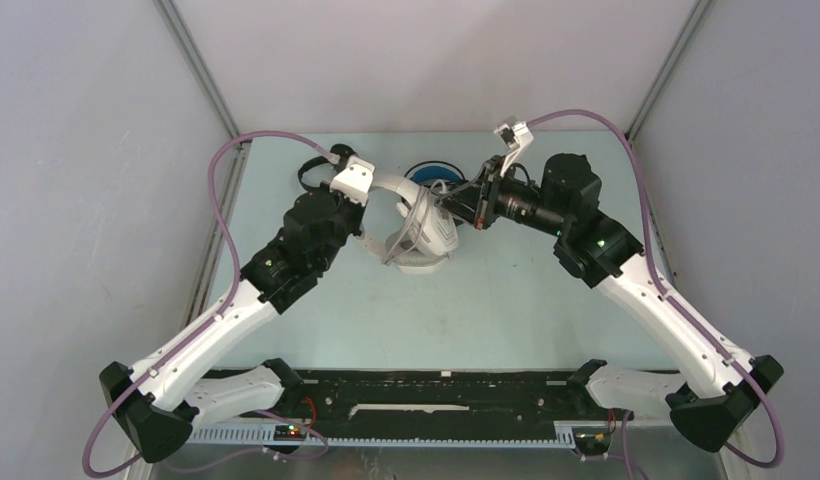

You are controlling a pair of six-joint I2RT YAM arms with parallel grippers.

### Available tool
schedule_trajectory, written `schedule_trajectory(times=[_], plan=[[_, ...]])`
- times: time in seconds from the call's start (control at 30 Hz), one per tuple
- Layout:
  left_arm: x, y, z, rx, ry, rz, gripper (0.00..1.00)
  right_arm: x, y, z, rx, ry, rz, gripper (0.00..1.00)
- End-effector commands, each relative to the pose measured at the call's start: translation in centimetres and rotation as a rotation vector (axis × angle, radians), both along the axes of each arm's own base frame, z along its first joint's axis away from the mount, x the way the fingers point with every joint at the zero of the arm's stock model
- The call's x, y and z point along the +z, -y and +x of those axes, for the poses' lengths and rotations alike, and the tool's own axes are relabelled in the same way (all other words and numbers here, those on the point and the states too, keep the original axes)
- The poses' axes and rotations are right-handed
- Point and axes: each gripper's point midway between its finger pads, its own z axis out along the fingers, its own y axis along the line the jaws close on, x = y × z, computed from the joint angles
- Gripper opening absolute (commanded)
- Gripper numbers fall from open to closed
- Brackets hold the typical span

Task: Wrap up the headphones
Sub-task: Wrap the headphones cable around the headphones.

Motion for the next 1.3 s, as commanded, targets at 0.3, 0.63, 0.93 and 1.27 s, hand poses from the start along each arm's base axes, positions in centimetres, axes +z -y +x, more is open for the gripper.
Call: schedule_trajectory(times=[0.3, 0.63, 0.93, 1.27], plan=[[-0.1, -1.5, 1.8, 0.17, -0.059, 0.026, 0.0, 5.7, -1.5, 0.1, -0.019, -0.1, 0.241, 0.0], [-1.3, -1.4, 2.4, 0.248, -0.147, -0.007, 0.0, 2.6, -3.6, 1.3, -0.173, -0.231, 0.252, 0.0], [-1.2, -0.8, 2.5, 0.293, -0.223, -0.099, 0.0, -0.3, -3.1, 2.4, -0.377, -0.156, 0.117, 0.01], [-1.7, -2.0, 3.5, 0.366, -0.255, -0.147, 0.0, -1.8, -4.5, 1.8, -0.35, -0.196, 0.091, 0.06]])
